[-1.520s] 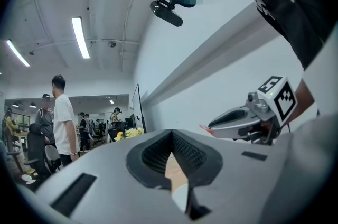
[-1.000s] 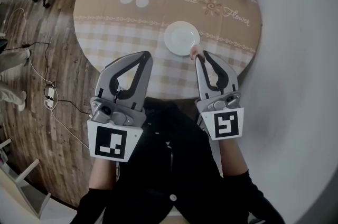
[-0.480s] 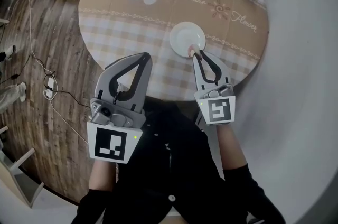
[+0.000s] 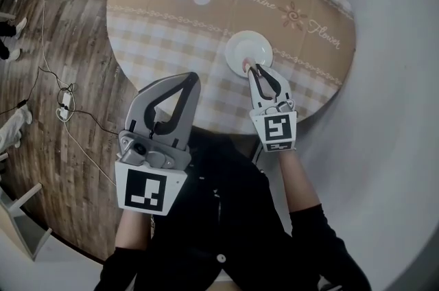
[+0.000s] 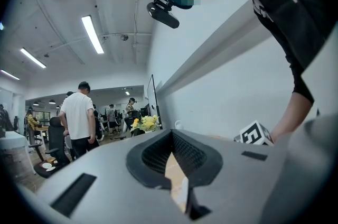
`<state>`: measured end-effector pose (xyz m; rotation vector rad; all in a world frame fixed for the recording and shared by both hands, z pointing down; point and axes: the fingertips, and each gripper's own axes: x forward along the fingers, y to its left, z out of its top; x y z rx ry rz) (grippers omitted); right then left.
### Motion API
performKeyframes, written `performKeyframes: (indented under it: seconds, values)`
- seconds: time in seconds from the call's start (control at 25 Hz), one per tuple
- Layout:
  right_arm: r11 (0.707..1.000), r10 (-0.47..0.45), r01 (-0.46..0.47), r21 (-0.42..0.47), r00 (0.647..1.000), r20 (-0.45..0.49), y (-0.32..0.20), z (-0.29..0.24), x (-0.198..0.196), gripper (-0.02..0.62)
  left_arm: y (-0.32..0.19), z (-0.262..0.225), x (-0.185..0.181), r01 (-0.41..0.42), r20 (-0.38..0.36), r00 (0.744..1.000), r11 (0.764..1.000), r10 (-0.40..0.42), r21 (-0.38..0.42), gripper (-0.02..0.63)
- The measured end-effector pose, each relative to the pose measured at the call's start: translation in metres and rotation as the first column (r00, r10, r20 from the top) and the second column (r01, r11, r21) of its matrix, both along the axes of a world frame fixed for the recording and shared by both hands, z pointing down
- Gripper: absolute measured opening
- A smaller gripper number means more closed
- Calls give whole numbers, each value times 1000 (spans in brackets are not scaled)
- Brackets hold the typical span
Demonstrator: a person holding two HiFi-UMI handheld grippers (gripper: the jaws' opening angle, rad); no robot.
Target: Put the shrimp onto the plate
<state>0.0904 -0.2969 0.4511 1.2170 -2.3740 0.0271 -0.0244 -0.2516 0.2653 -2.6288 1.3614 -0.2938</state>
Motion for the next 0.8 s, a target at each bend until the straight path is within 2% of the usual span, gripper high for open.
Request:
performKeyframes:
  seconds: [0.48, 0.8]
  values:
    - [989, -26, 14, -145, 996, -83, -5, 72, 1, 41, 0, 7, -3, 22, 5, 1000, 1000, -22, -19, 2]
    - [976, -44, 3, -216, 982, -184, -16, 106, 6, 40, 0, 10, -4, 29, 11, 1000, 999, -29, -30, 2]
